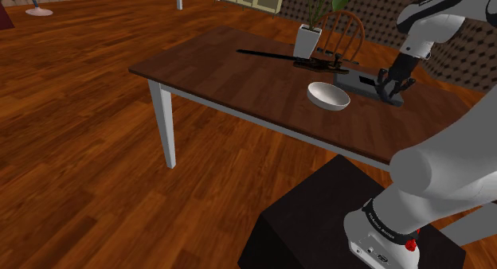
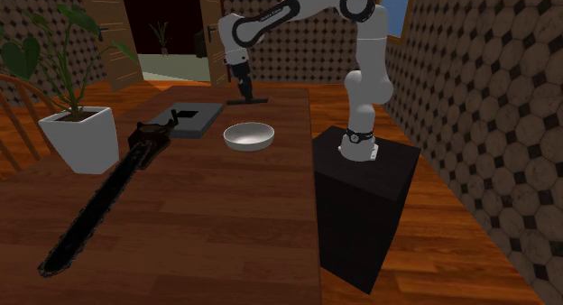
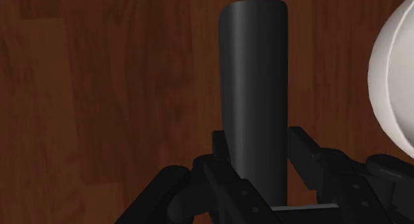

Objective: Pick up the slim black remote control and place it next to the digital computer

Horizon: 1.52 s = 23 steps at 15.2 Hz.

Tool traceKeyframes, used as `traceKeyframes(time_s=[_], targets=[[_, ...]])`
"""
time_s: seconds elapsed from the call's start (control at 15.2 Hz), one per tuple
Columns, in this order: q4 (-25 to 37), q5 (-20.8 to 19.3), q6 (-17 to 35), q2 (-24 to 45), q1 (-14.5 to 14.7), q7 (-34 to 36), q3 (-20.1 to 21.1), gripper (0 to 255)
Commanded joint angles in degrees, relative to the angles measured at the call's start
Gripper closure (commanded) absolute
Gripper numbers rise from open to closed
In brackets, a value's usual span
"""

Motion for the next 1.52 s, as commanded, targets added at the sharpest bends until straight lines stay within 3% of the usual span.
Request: traceKeyframes(time_s=[0.0, 0.13, 1.45], targets=[[2.30, 0.26, -0.62, 1.98, -1.51, -2.89, -1.19, 255], [5.37, 0.78, -1.45, 4.59, -3.47, -6.30, -2.52, 255], [-1.78, 4.00, 11.40, 11.00, -4.22, -8.60, -1.70, 255]])
